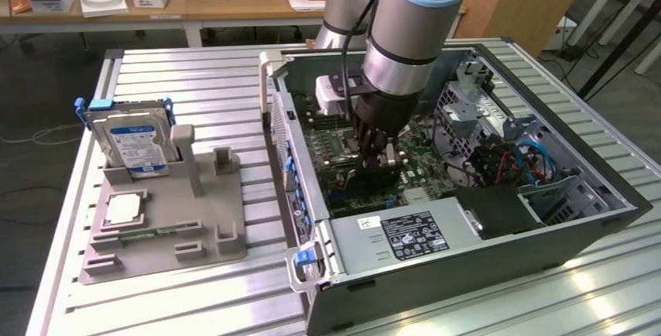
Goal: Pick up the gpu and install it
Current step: 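Insert the gpu into the slot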
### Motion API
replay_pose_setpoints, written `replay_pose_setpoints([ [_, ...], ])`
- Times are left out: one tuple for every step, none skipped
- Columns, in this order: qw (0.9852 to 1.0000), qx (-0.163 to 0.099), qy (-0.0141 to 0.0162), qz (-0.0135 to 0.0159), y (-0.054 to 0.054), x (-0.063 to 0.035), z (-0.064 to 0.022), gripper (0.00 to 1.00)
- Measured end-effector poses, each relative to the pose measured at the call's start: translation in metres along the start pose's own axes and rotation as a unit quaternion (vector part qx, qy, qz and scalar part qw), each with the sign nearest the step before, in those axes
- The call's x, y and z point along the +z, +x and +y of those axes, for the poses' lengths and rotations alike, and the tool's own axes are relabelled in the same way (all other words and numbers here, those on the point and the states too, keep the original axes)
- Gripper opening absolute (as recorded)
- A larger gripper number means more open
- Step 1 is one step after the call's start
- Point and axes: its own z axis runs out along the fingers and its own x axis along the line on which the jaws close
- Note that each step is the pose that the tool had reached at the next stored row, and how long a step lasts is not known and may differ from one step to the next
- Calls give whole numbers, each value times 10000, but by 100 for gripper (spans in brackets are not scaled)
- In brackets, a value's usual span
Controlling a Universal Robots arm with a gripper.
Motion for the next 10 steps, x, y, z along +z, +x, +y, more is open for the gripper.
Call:
replay_pose_setpoints([
  [10000, -1, 0, 0, -1, 1, 5, 11],
  [10000, 0, 0, 0, -1, 2, 8, 11],
  [10000, -1, 1, -1, -1, 4, 12, 11],
  [10000, -1, 1, -1, -1, 4, 13, 11],
  [10000, -1, 1, -1, -1, 5, 14, 11],
  [10000, 0, -2, -2, -1, 3, 14, 11],
  [10000, 1, -1, -6, -4, -20, 15, 11],
  [10000, 1, -2, -5, -4, -35, 15, 11],
  [10000, 1, 3, -7, -4, -37, 20, 11],
  [10000, 0, 4, -7, -5, -52, 28, 11],
])
